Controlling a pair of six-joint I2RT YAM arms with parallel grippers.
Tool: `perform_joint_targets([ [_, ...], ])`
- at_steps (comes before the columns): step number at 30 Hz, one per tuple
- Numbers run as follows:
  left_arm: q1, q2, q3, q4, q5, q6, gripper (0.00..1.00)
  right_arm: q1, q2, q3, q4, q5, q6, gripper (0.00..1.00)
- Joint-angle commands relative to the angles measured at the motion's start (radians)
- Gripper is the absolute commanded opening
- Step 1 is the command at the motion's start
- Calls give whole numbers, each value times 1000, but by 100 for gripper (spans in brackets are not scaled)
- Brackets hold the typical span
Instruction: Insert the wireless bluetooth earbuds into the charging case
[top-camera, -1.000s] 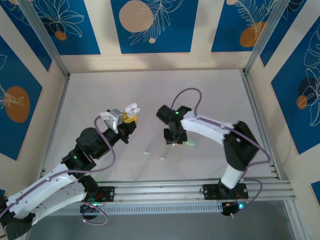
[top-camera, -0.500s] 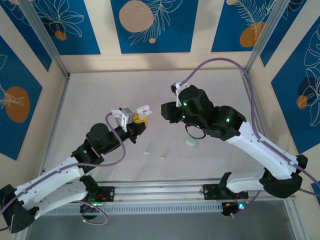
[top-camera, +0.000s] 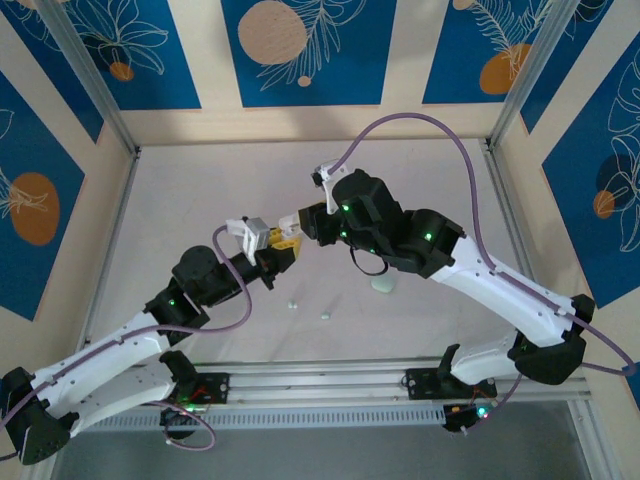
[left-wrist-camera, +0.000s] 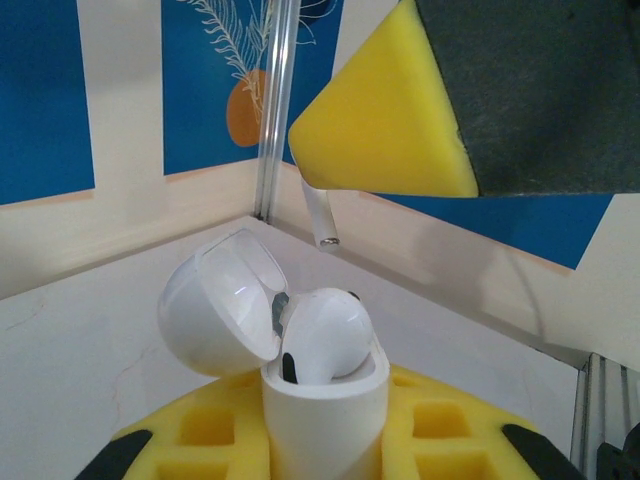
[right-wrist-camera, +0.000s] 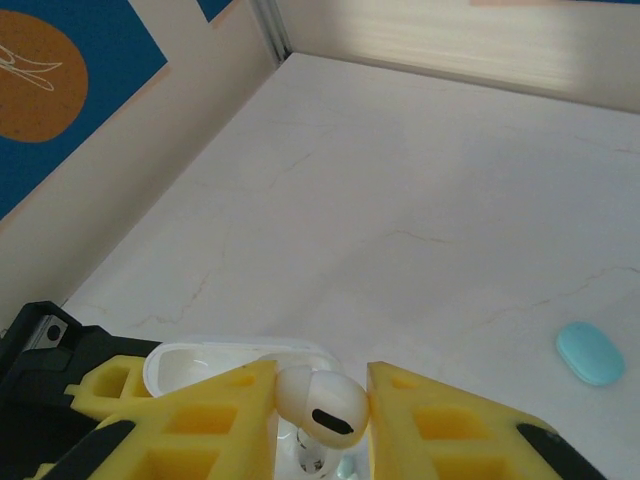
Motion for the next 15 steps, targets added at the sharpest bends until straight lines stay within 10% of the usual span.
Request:
perform_joint_targets([
  [1, -4, -14, 30, 49, 23, 3, 20, 8, 18, 40, 15, 36, -46, 27],
  [15, -4, -20, 24, 71, -12, 6, 20, 31, 27, 24, -39, -18, -104, 27],
])
